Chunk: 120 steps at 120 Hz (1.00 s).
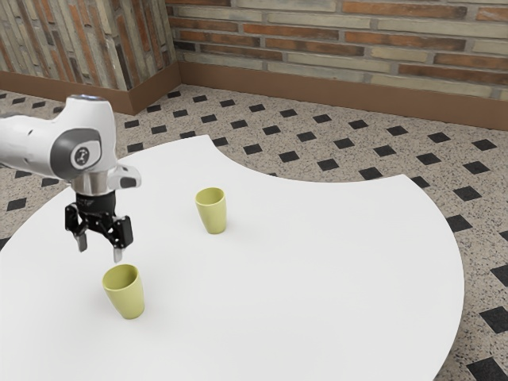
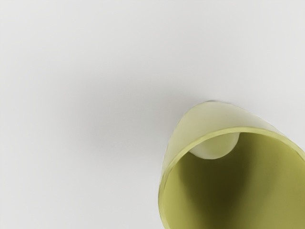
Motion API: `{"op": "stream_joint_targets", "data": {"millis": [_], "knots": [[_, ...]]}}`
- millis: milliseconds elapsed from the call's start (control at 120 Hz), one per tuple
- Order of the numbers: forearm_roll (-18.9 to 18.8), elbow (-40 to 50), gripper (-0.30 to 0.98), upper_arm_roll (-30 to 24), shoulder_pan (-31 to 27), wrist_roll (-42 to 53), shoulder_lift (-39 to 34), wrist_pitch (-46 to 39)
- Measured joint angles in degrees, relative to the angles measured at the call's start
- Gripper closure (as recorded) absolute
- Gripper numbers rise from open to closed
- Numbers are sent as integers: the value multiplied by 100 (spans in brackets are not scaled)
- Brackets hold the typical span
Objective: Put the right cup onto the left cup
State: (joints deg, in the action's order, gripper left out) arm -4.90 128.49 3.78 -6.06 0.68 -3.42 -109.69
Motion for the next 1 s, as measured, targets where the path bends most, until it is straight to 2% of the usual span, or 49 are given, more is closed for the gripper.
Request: {"op": "stream_joint_targets", "data": {"millis": [717,750,900,1000], "knots": [[20,25,0,9,-127,34,880,-623],[31,24,5,11,-127,37,893,-664],[24,-3,43,17,-124,35,885,-821],[35,-19,59,15,-124,33,875,-892]]}}
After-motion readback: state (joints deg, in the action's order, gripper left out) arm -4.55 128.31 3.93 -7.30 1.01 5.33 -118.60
